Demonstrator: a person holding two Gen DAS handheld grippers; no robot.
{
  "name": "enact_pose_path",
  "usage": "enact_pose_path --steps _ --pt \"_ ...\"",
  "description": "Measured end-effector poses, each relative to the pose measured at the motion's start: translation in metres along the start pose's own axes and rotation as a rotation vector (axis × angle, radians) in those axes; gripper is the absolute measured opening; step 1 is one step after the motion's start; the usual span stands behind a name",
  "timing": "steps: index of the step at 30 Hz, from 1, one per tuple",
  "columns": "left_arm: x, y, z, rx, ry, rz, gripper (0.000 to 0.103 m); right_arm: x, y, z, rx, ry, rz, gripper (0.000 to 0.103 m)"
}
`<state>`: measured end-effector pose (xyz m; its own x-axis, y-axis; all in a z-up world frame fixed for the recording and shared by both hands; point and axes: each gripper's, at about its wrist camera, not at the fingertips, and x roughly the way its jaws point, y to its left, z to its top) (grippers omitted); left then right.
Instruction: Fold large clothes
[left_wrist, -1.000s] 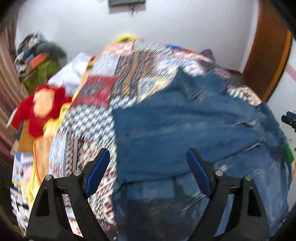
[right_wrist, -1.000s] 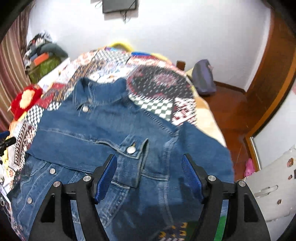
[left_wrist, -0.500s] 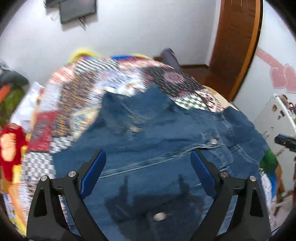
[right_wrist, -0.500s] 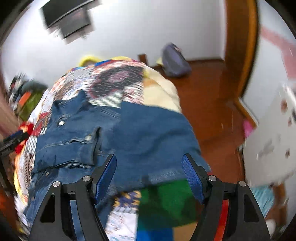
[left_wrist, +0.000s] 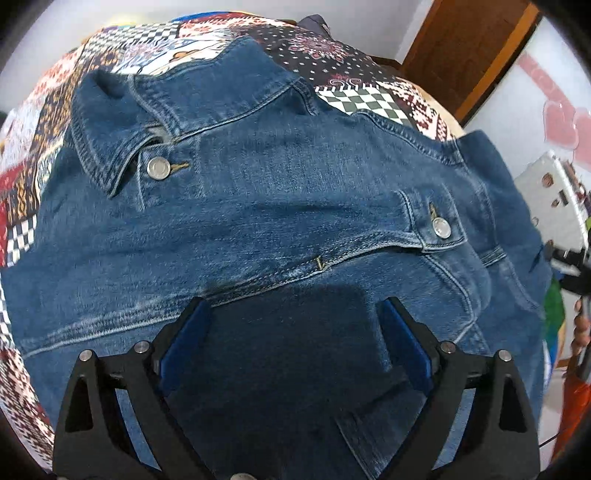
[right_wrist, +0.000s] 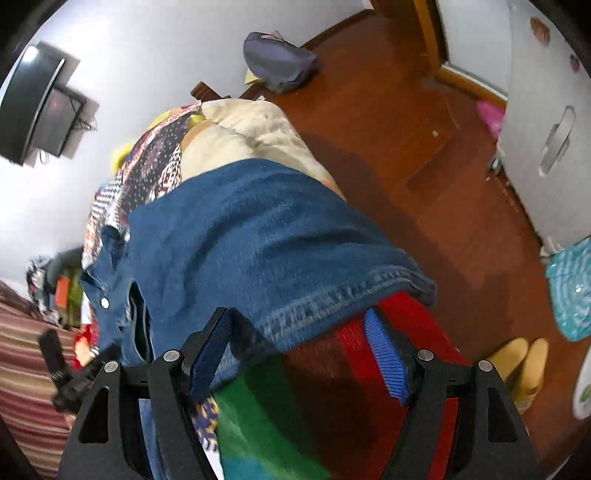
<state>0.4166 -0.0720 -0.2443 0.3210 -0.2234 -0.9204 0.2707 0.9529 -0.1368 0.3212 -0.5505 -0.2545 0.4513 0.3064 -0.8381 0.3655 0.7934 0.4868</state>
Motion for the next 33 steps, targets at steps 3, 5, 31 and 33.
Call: enact_pose_path --steps 3,5,31,33 --pt "0.0 -0.006 0.001 0.042 -0.011 0.022 0.095 0.012 0.0 0.008 0.033 0.015 0.038 0.077" --pt "0.001 -0.009 0.001 0.055 -0.013 0.035 0.095 0.019 -0.002 0.013 0.052 0.016 0.045 0.076" --pt "-0.121 0.0 -0.013 0.09 -0.323 0.104 0.095 -0.075 0.177 -0.003 -0.338 -0.32 0.181 0.011" --pt "-0.131 0.002 -0.016 0.09 -0.342 0.102 0.095 -0.071 0.202 -0.008 -0.371 -0.309 0.215 0.01"
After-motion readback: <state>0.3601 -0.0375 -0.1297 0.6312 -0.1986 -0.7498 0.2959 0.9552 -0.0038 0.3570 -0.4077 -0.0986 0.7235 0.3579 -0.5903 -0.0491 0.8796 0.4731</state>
